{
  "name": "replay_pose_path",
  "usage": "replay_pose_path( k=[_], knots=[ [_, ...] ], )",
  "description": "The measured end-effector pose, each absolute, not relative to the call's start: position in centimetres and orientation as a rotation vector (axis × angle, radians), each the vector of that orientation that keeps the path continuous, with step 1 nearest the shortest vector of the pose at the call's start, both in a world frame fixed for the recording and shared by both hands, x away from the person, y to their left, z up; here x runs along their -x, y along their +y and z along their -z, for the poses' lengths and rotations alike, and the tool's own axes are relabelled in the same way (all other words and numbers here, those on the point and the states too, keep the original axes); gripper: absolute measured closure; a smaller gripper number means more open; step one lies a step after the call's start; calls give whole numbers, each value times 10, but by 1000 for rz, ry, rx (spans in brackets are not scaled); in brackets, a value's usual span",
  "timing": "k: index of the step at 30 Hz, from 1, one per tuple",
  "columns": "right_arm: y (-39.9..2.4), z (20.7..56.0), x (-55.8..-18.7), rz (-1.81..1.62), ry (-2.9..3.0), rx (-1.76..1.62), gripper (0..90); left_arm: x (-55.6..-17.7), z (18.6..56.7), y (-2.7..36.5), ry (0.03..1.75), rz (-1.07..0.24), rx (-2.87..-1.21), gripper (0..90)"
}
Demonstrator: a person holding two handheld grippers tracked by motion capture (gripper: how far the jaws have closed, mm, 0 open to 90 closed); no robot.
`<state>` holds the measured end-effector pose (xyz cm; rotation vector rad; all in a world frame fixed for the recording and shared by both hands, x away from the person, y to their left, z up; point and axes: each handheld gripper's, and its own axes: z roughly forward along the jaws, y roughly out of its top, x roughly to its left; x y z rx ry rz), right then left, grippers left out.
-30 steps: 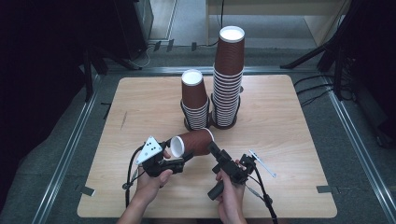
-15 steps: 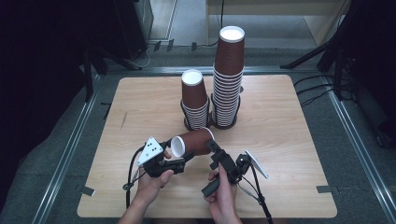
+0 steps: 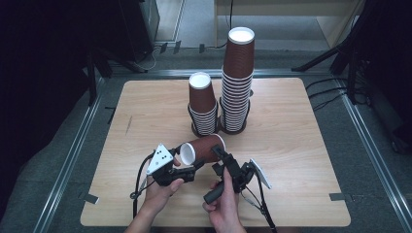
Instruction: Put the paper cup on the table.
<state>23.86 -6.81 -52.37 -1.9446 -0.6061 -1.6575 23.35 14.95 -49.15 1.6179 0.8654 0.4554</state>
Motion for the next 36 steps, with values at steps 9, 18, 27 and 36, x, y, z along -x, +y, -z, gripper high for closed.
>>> replay_pose_path(
  k=[9,18,27,36],
  knots=[
    [-58,525,-242,1616,-545,1927,0,-233,493,147,861,-457,-1632,220],
    [-56,528,-248,1589,-495,1929,0,-233,494,143,848,-463,-1649,220],
    [-55,531,-257,1557,-466,1931,0,-232,494,142,843,-451,-1654,220],
    [-55,532,-262,1537,-420,1937,0,-232,494,142,836,-449,-1658,220]
  ],
)
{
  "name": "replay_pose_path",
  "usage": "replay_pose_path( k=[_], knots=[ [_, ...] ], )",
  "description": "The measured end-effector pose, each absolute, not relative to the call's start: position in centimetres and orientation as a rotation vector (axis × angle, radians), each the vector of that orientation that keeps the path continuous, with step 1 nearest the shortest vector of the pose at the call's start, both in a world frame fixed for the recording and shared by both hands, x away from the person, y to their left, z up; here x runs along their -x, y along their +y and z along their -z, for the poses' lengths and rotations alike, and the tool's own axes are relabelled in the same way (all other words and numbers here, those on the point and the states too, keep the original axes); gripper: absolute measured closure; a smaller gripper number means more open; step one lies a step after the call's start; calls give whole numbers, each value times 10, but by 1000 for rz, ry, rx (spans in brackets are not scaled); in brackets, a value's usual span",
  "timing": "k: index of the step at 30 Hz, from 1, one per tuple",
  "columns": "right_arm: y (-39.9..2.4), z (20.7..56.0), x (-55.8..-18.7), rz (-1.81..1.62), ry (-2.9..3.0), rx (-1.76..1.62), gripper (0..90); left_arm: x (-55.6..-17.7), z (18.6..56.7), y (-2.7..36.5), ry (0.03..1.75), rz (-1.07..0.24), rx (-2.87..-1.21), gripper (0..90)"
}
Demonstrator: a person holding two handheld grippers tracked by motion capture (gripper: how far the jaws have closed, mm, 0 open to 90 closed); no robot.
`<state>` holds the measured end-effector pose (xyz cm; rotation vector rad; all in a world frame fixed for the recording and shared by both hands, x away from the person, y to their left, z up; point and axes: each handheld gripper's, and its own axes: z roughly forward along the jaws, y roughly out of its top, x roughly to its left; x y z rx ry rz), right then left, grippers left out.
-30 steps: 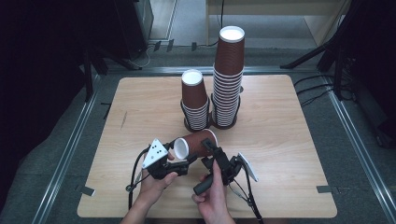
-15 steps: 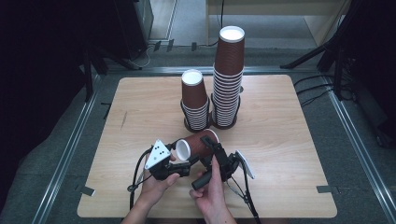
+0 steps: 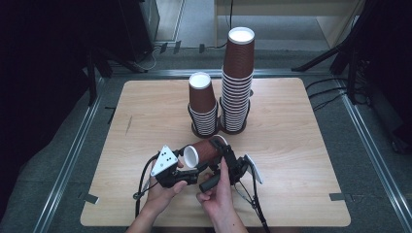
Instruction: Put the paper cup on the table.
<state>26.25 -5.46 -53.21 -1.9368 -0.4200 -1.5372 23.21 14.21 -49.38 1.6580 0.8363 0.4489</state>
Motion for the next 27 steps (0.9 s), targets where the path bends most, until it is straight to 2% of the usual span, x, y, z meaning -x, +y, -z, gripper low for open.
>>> replay_pose_path(
  k=[15,27],
  knots=[
    [-53,531,-265,1562,-411,1970,9,-232,493,142,830,-447,-1660,220],
    [-54,528,-264,1622,-452,1974,58,-232,493,143,826,-441,-1661,219]
  ],
)
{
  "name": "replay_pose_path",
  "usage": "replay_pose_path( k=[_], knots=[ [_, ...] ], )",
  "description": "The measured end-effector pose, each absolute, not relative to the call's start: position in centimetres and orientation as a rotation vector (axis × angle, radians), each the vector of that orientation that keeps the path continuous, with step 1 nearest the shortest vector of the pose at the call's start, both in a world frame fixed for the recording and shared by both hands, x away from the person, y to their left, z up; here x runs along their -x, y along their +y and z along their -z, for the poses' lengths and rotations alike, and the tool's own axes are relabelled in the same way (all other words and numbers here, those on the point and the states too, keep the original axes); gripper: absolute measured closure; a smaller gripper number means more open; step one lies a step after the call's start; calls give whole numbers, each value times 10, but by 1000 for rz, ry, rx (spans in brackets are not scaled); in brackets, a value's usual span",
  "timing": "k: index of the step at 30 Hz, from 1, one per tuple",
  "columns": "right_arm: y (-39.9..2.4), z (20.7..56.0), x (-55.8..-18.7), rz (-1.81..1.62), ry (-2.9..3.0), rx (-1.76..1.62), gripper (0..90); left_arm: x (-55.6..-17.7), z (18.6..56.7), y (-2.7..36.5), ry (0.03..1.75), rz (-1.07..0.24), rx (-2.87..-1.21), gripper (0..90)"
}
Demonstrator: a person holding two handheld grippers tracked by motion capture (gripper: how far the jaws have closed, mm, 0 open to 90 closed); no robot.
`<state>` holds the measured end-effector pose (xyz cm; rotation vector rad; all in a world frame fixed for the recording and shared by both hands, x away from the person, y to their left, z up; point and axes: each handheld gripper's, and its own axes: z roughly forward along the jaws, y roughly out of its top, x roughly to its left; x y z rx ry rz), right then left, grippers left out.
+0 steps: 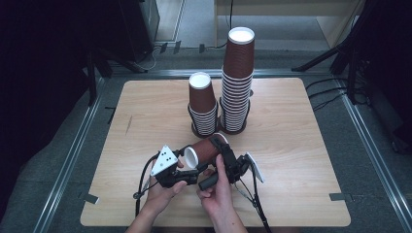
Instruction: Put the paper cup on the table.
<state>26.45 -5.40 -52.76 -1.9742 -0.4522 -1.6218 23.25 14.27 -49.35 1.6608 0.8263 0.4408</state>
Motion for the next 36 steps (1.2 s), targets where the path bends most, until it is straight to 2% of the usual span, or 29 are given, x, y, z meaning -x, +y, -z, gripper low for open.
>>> replay_pose_path(
  k=[6,21,28,36],
  knots=[
    [-54,527,-265,1609,-457,1929,115,-233,494,144,828,-442,-1659,213],
    [-54,514,-261,1770,-576,1982,129,-233,493,146,821,-394,-1644,203],
    [-59,509,-260,1849,-597,2029,128,-233,491,149,832,-362,-1649,80],
    [-69,504,-262,1964,-657,2085,127,-234,492,152,835,-339,-1650,65]
  ],
)
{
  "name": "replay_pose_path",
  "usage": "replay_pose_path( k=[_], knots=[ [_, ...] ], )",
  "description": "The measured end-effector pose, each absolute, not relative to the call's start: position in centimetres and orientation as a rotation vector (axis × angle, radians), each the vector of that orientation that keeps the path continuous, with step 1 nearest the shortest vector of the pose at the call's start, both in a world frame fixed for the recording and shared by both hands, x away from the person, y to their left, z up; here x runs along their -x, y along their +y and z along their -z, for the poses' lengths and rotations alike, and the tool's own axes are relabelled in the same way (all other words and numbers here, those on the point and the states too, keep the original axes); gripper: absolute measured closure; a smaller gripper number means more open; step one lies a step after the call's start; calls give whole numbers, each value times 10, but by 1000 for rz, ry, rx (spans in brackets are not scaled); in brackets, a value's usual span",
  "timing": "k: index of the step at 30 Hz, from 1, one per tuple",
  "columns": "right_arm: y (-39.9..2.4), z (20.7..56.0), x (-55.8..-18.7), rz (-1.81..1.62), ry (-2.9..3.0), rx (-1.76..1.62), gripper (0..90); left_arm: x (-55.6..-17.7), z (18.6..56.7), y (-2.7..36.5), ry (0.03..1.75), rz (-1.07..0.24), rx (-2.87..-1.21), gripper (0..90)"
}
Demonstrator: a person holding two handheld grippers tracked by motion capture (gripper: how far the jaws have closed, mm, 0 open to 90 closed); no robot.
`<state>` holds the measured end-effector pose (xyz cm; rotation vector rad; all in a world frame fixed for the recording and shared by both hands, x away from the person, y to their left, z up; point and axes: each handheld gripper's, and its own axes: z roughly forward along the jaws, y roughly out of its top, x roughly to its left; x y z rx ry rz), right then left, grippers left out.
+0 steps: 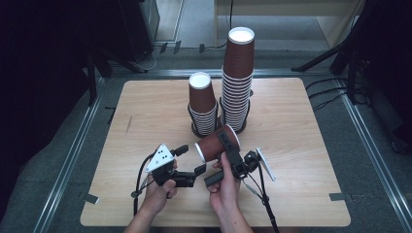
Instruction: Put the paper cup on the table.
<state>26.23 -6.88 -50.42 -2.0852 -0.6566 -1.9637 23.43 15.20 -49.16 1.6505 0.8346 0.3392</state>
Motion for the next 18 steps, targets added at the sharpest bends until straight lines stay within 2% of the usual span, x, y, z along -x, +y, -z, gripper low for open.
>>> replay_pose_path(
  k=[18],
  knots=[
    [-97,496,-267,2244,-955,2261,124,-237,493,176,924,-387,-1621,66]
  ],
)
